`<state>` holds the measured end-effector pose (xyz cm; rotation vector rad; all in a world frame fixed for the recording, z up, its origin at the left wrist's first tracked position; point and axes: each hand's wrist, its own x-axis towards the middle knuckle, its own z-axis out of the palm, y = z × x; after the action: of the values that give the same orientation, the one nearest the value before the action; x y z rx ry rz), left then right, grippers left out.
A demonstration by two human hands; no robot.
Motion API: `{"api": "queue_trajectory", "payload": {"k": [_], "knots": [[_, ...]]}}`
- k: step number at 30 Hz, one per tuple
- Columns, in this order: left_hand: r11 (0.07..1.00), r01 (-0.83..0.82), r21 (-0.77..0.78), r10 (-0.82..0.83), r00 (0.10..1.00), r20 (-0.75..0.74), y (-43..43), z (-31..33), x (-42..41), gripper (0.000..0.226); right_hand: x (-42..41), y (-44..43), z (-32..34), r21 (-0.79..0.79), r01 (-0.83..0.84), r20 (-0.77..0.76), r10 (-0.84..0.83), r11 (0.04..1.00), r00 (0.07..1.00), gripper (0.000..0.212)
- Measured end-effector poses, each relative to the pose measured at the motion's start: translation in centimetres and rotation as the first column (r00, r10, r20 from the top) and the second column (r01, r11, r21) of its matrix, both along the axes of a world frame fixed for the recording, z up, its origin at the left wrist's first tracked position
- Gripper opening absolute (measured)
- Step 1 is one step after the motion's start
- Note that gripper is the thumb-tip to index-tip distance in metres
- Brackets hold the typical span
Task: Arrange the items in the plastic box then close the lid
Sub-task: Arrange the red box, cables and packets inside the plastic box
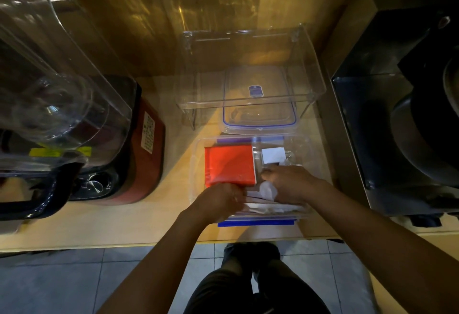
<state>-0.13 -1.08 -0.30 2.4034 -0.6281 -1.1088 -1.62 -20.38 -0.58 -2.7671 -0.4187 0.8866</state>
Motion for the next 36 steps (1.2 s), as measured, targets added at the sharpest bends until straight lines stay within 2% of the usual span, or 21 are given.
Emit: {"api": "queue_trajectory", "payload": {"k": [4, 9, 12, 14, 16, 19, 22, 25, 29, 32, 33, 36], "knots": [[0.994, 0.078, -0.074, -0.070, 0.992, 0.103, 0.7, 0.1, -0.2, 0.017, -0.1, 0.1, -0.6, -0.062, 0.099, 0.081, -0.094, 0.993, 0.992, 0.054], [0.988, 0.115, 0.106, -0.141, 0.949, 0.282, 0.8, -0.2, -0.5, 0.029, -0.5, 0.4, -1.1, -0.053, 0.151, 0.230, -0.135, 0.987, 0.964, 0.050], [0.979, 0.090, 0.183, -0.149, 0.928, 0.342, 0.9, -0.1, -0.5, 0.036, -0.6, 0.4, -0.7, 0.072, 0.125, 0.280, -0.140, 0.990, 0.950, 0.037], [0.979, 0.091, 0.184, -0.150, 0.929, 0.337, 1.2, -0.1, -0.4, 0.043, -0.6, 0.3, -0.3, 0.235, 0.082, 0.226, -0.137, 0.968, 0.964, 0.015], [0.983, 0.114, 0.145, -0.155, 0.936, 0.315, 1.4, -0.1, -0.2, 0.045, -0.6, 0.5, 0.1, 0.308, 0.072, 0.088, -0.104, 0.949, 0.991, 0.007], [0.982, 0.170, 0.083, -0.186, 0.942, 0.279, 1.6, -0.2, 0.1, 0.050, -0.7, 0.9, 0.0, 0.205, 0.028, -0.045, -0.019, 0.978, 0.999, 0.021], [0.975, 0.211, 0.074, -0.223, 0.940, 0.259, 1.3, -0.5, 0.3, 0.048, -0.7, 1.2, -0.3, 0.115, 0.050, -0.121, -0.036, 0.992, 0.992, 0.036], [0.972, 0.227, 0.063, -0.235, 0.919, 0.317, 0.9, -0.5, 0.3, 0.029, -0.6, 1.1, -0.5, 0.093, 0.051, -0.142, -0.037, 0.994, 0.989, 0.025], [0.973, 0.231, 0.025, -0.226, 0.915, 0.335, 1.1, -0.4, 0.2, 0.027, -0.4, 0.8, -0.4, 0.181, 0.141, -0.151, -0.114, 0.973, 0.982, 0.016], [0.963, 0.270, -0.016, -0.253, 0.920, 0.299, 1.2, 0.0, 0.5, 0.022, -0.4, 0.5, -0.1, 0.175, 0.151, -0.195, -0.117, 0.973, 0.974, 0.012], [0.958, 0.285, -0.019, -0.269, 0.921, 0.281, 1.3, 0.1, 0.5, 0.023, -0.5, 0.4, -0.1, 0.161, 0.141, -0.199, -0.108, 0.977, 0.974, 0.010], [0.957, 0.291, -0.001, -0.282, 0.929, 0.241, 1.1, 0.4, 0.8, 0.037, -0.7, 0.5, 0.0, 0.108, 0.078, -0.165, -0.059, 0.991, 0.984, 0.022]]}}
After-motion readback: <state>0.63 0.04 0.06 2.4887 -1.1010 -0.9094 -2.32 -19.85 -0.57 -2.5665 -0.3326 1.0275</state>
